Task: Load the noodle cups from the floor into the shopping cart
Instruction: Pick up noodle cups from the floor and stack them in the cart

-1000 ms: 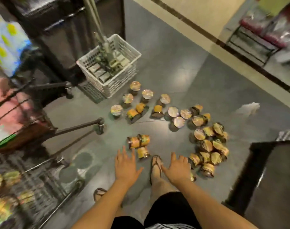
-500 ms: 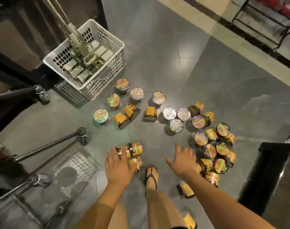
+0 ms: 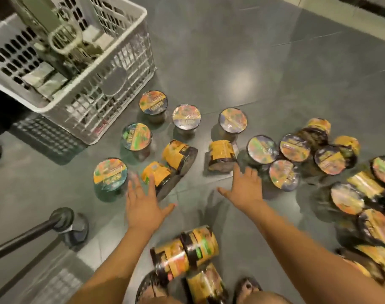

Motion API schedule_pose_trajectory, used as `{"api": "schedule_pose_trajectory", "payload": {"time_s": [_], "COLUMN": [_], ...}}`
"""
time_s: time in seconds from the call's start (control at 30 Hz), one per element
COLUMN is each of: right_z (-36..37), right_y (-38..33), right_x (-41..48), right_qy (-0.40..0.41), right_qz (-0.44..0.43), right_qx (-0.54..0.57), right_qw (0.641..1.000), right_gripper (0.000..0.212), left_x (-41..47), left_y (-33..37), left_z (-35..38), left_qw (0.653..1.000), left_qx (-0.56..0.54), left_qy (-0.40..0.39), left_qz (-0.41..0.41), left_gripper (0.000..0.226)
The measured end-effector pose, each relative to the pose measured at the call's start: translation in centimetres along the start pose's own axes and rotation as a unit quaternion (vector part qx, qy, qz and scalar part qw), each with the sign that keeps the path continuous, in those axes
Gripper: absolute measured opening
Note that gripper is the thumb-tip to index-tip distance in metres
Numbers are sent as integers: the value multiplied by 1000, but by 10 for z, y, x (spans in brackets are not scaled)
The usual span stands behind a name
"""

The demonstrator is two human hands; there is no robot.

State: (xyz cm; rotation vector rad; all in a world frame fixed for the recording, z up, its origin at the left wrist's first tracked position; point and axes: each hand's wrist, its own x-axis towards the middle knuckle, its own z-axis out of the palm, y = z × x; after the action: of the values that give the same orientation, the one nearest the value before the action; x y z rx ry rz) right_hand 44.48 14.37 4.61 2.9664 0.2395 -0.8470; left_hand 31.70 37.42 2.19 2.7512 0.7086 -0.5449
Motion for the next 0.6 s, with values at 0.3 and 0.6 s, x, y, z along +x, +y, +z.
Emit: {"api": "schedule_pose_trajectory", "payload": {"time_s": [0.3, 0.6], "right_z": [37, 58], "right_y": [3, 12], "right_x": [144, 139], "right_qy": [40, 73], "right_qz": [-149, -91], "right_qx": [28, 170], "right_qw": [988, 978], "right_gripper": [122, 108], "left_x": [105, 104], "left_y": [-17, -24], "left_z": [74, 64], "left_qw": [995, 981], "left_qx": [-43, -175], "left_qy": [73, 26], "left_qz": [54, 80], "left_gripper": [126, 86]}}
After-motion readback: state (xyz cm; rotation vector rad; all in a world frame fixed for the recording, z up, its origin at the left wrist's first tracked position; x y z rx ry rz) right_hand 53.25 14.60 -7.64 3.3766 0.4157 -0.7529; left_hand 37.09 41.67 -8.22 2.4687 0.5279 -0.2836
